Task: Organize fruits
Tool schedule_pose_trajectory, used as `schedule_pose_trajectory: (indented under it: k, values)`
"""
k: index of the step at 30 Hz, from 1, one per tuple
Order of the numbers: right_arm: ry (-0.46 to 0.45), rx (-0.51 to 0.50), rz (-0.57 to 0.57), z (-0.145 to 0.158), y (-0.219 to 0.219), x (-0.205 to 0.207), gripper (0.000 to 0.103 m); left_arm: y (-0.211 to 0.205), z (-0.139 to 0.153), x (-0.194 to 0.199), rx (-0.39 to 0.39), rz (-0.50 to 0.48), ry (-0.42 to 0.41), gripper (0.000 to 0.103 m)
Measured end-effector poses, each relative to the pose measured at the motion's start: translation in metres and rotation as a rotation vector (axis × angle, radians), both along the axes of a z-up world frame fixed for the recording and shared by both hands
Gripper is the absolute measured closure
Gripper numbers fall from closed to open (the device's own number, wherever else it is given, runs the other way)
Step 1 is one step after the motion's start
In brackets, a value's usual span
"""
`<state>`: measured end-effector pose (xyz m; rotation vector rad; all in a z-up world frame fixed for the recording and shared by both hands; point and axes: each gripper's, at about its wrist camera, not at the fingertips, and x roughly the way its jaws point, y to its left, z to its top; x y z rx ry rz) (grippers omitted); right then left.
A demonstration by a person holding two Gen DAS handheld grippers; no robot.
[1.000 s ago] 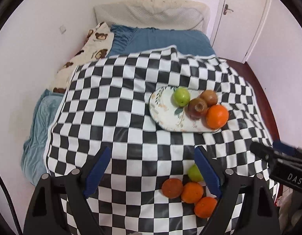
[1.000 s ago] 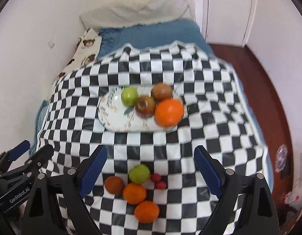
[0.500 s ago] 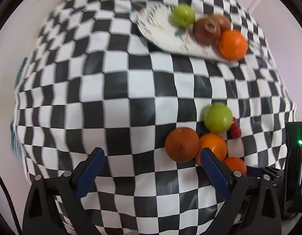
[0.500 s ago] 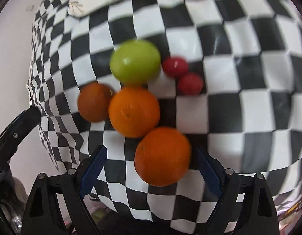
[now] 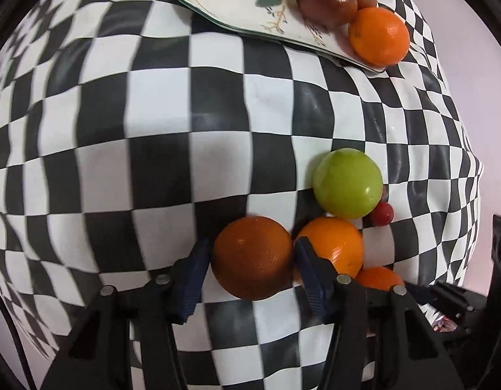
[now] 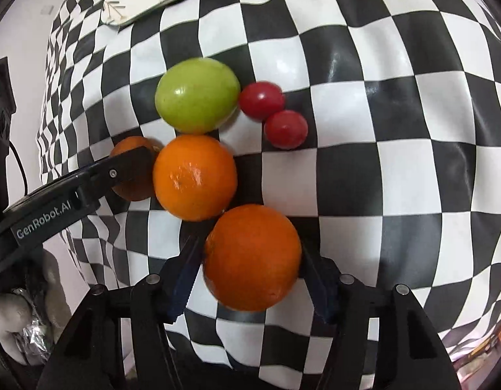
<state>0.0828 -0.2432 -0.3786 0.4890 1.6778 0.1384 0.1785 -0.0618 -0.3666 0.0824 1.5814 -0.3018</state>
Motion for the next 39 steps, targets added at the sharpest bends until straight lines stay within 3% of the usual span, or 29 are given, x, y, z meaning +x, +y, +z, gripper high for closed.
schedule_pose_trajectory:
  k: [6, 12, 16, 25, 32, 39]
  values:
    - [0.004, 0.006, -0.018, 0.009, -0.007, -0.002, 0.033, 0.028, 0.011, -0.026, 0.013, 0.034, 0.009, 0.052]
    - [0.047, 0.072, -0.063, -0.001, -0.019, 0.002, 0.033, 0.039, -0.003, -0.040, 0.009, 0.073, 0.021, 0.052]
    - [0.022, 0.105, -0.088, -0.005, -0.026, -0.001, 0.043, 0.038, -0.003, -0.045, 0.009, 0.069, 0.014, 0.052]
    - [-0.011, 0.080, -0.055, 0.004, -0.020, 0.004, 0.044, 0.031, 0.009, -0.026, -0.008, 0.062, 0.016, 0.052]
    - [-0.050, 0.089, -0.082, 0.024, -0.027, 0.012, 0.044, 0.024, 0.045, -0.009, -0.065, 0.057, -0.034, 0.052]
    - [-0.156, 0.133, -0.142, 0.070, -0.049, 0.052, 0.044, -0.008, 0.096, 0.053, -0.131, 0.035, -0.146, 0.056]
